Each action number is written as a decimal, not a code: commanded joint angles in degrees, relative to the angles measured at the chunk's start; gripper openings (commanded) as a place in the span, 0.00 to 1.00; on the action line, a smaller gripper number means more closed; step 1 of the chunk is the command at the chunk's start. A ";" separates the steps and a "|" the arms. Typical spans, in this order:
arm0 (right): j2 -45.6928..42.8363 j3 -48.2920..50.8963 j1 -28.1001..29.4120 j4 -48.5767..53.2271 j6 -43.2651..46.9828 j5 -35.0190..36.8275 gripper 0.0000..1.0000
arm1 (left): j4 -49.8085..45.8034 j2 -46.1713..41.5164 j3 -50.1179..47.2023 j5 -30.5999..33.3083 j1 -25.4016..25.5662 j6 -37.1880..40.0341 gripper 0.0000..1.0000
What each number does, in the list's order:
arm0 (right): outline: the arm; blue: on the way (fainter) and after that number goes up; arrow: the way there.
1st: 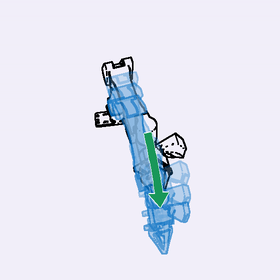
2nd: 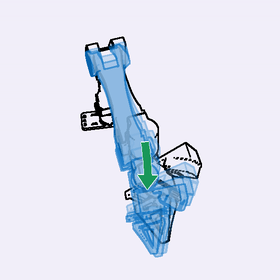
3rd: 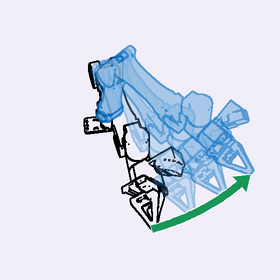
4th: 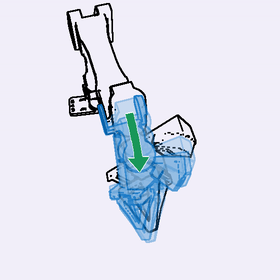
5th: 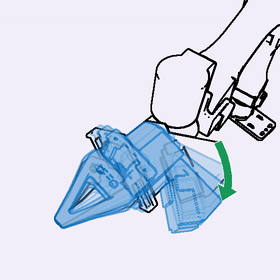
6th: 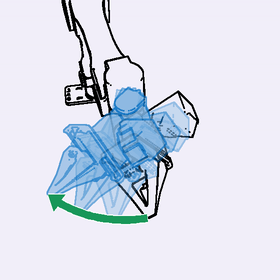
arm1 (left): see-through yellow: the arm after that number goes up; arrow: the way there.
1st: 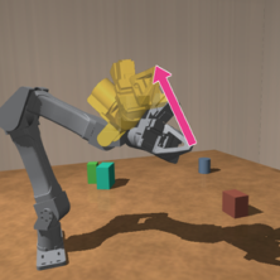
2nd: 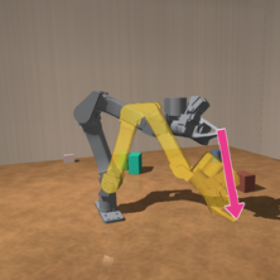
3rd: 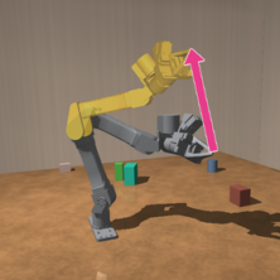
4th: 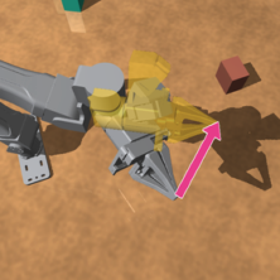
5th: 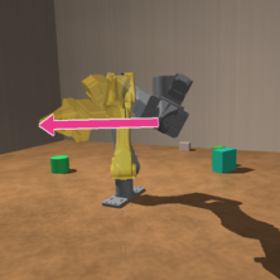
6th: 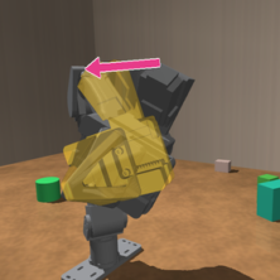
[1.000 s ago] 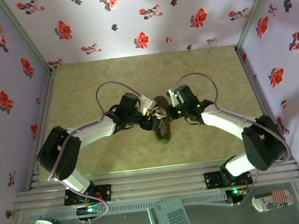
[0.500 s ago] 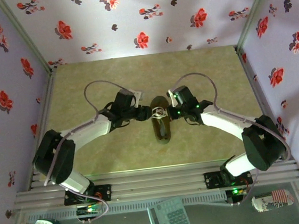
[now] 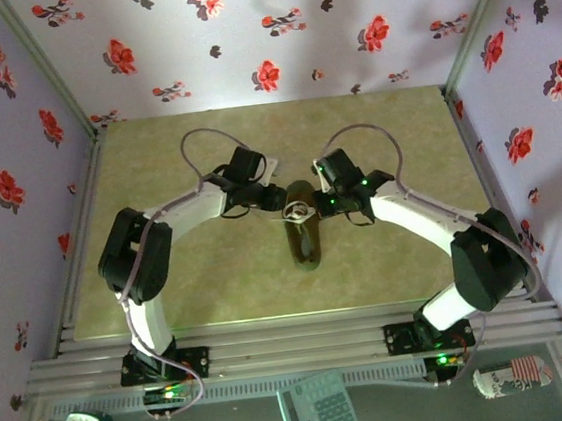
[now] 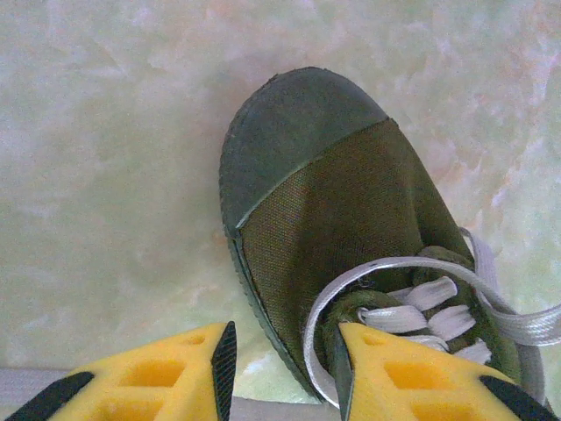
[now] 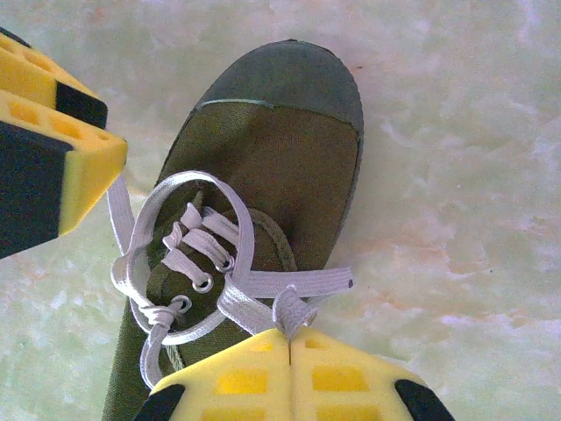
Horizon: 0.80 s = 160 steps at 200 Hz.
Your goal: Tie the shoes
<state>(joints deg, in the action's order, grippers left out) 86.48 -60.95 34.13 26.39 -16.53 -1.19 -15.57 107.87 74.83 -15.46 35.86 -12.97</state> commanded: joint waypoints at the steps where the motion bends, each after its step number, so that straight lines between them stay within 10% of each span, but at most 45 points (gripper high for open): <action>1: 1.10 -2.80 0.08 3.87 -0.17 1.54 0.00 | -3.15 1.06 1.84 -6.16 -0.26 3.59 0.40; 119: 1.05 -3.13 0.15 4.64 -0.50 1.52 0.00 | -8.86 7.49 7.01 0.93 3.89 7.61 0.45; 160: 0.45 -2.27 0.17 4.37 -0.94 1.19 0.00 | -10.09 8.02 8.84 4.93 4.92 7.57 0.28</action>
<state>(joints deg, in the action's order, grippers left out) 87.44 -62.67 34.13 29.95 -16.56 -0.73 -23.24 114.91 81.89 -13.82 39.90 -6.44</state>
